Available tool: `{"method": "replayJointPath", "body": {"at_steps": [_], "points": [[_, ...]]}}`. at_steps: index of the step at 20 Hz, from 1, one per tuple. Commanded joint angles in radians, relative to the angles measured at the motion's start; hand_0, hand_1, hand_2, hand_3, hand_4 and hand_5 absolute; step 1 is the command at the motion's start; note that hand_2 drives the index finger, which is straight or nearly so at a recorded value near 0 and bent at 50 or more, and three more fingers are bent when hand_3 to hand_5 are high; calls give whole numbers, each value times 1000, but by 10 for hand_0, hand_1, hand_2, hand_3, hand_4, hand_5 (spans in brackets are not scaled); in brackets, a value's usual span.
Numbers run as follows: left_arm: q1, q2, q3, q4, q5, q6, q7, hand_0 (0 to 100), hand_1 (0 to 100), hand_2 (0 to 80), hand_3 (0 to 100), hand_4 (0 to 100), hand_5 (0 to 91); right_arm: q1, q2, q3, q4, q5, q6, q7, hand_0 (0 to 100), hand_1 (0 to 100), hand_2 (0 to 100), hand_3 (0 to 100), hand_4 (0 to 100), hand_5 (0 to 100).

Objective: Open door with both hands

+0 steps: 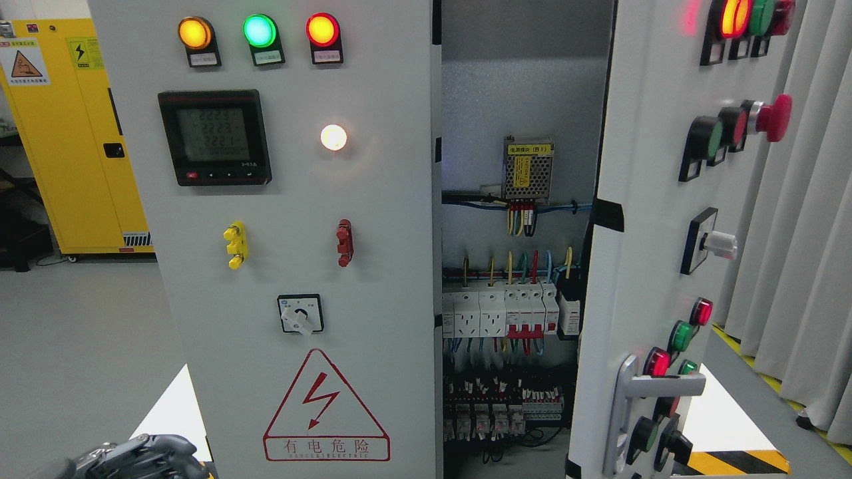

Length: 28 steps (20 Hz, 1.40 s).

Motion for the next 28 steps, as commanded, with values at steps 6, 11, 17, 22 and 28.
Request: {"method": "replayJointPath", "body": {"at_steps": [6, 11, 17, 22, 28], "points": [[-350, 24, -343, -15, 10, 23, 46, 64, 182, 164, 349, 187, 0, 1, 0, -2, -1, 0, -1, 0, 215, 60, 0, 0, 0, 0], [-476, -22, -463, 43, 23, 23, 111, 62, 180, 152, 204, 112, 0, 1, 0, -2, -1, 0, -1, 1, 215, 61, 0, 0, 0, 0], [-606, -63, -606, 97, 96, 24, 187, 63, 187, 115, 116, 70, 0, 1, 0, 0, -1, 0, -1, 0, 215, 62, 0, 0, 0, 0], [-768, -213, -669, 184, 135, 119, 233, 55, 164, 70, 96, 75, 0, 1, 0, 0, -1, 0, -1, 1, 215, 62, 0, 0, 0, 0], [-884, -379, -735, 263, 129, 192, 261, 28, 139, 34, 32, 75, 0, 1, 0, 0, -1, 0, -1, 0, 214, 63, 0, 0, 0, 0]]}}
